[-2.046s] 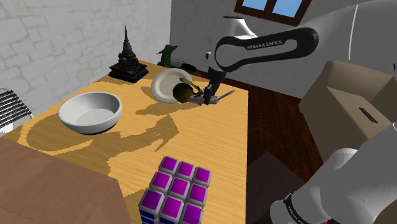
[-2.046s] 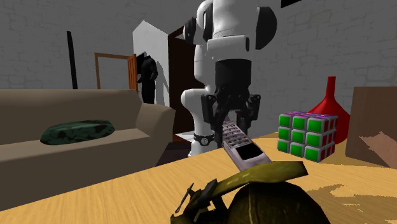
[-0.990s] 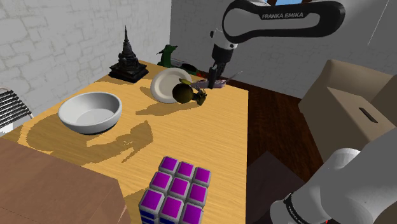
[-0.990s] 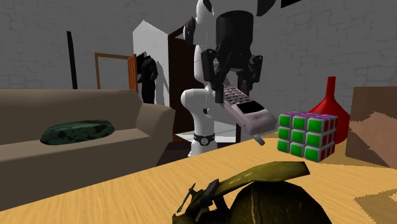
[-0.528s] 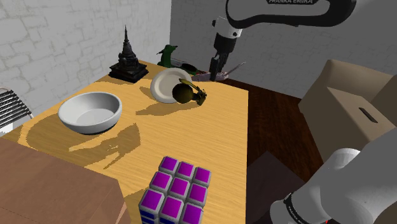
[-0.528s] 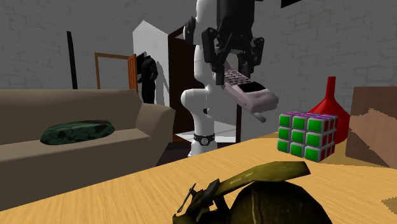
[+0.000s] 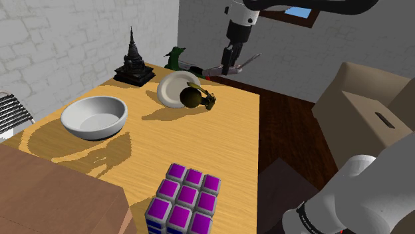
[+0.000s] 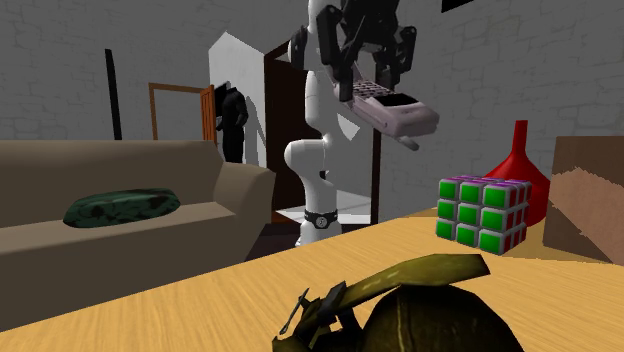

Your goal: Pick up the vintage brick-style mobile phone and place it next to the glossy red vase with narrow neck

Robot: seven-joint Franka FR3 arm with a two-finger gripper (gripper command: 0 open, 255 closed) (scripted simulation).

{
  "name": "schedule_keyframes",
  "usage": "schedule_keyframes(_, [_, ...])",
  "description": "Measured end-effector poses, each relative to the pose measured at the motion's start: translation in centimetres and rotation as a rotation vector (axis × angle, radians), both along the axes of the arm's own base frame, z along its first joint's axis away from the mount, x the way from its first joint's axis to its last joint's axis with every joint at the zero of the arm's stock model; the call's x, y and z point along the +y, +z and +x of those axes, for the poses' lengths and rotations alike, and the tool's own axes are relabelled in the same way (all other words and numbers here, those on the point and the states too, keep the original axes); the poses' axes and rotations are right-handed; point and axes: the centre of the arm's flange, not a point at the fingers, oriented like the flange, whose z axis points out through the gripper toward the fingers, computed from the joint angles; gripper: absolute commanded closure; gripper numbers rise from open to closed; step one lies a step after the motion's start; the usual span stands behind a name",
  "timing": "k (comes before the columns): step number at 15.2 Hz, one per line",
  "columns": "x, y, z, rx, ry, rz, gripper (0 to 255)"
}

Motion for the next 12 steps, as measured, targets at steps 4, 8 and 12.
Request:
schedule_keyframes(4, [0.0,2.1,-0.1,0.000,0.000,0.000,255])
schedule_keyframes(8, [0.0,4.3,-0.1,0.000,0.000,0.000,255])
schedule_keyframes(12, [0.0,6.3,-0.1,0.000,0.000,0.000,255])
